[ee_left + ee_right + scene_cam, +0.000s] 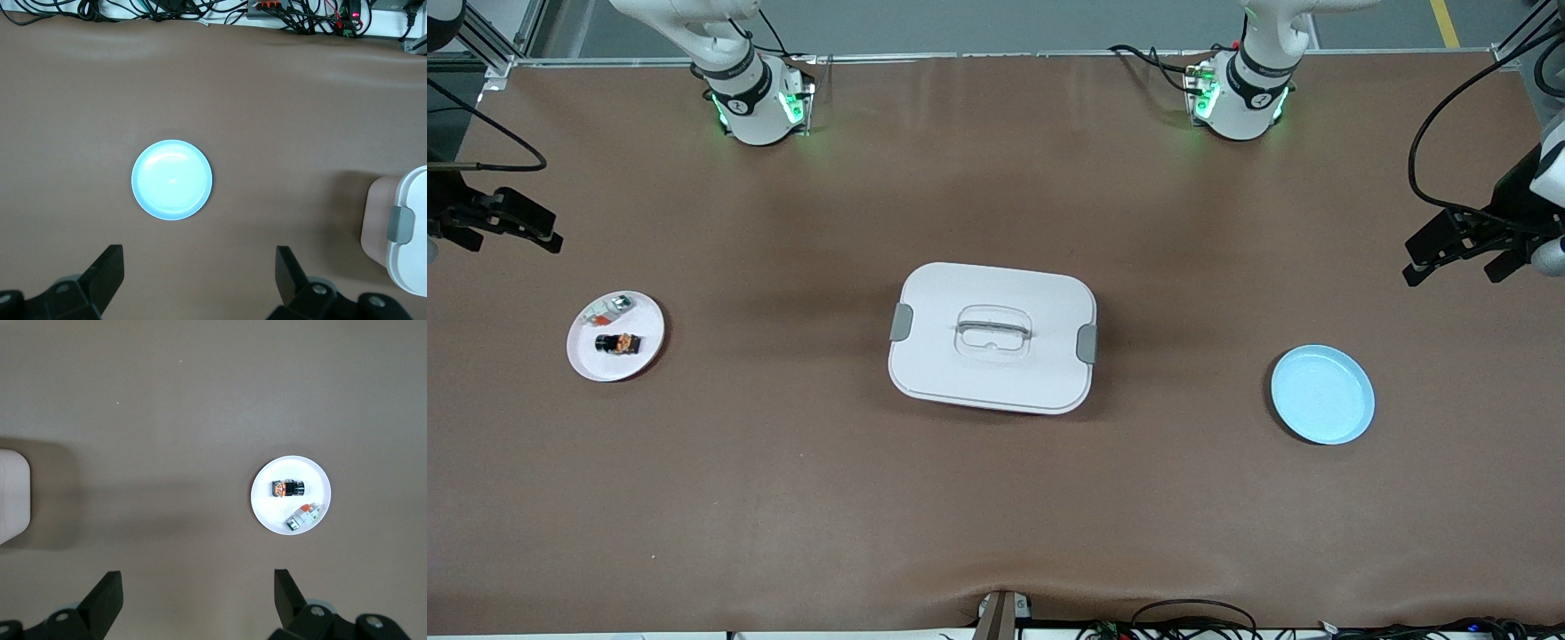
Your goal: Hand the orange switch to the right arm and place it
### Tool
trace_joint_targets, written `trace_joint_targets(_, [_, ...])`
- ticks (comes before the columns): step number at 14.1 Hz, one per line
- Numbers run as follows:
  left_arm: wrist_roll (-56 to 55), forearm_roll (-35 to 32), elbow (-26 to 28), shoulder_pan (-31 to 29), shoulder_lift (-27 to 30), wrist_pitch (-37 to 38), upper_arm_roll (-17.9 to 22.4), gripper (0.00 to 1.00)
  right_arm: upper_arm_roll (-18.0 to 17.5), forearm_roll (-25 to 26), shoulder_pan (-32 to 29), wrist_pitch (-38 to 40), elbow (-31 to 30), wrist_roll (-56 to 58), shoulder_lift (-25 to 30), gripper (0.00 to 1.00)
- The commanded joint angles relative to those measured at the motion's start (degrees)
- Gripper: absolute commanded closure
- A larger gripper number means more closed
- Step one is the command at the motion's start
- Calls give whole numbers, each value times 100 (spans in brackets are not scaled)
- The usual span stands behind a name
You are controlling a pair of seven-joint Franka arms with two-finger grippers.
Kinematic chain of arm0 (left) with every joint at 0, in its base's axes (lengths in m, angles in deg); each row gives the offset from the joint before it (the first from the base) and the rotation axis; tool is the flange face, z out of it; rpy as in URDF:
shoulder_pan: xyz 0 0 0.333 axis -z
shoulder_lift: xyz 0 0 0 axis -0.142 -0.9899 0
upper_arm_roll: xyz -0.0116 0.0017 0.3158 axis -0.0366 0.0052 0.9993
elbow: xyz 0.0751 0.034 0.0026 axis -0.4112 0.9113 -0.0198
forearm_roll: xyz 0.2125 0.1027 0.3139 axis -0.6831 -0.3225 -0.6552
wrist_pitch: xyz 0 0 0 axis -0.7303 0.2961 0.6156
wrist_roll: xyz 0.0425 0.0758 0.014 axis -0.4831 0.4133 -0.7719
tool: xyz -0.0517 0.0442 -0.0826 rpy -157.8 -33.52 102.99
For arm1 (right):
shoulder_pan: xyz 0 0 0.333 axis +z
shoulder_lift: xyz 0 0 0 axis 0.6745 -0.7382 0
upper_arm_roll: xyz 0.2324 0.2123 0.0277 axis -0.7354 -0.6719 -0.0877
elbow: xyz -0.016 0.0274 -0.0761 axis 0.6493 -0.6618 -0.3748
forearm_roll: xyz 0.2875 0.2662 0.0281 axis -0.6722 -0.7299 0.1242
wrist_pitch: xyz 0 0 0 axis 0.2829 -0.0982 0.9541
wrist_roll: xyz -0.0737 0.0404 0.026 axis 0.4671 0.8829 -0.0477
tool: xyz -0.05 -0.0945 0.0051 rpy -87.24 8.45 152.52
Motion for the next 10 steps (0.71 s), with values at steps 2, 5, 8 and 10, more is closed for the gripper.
trace_joint_targets(2, [315, -122, -210, 7, -170, 317, -35, 0, 23, -81, 61, 109, 161, -191, -37, 0])
trace_joint_targets(5, [315, -113, -499, 25, -390, 826, -44, 0, 23, -82, 69, 153, 126, -768, 59, 0])
trace_joint_targets(8, [315, -131, -562, 42, -487, 1003, -44, 0, 5, -90, 183, 258, 152, -1465, 86, 0])
trace_joint_targets(10, [315, -131, -562, 42, -540, 1047, -44, 0, 14, -90, 210, 285, 187, -1351, 86, 0])
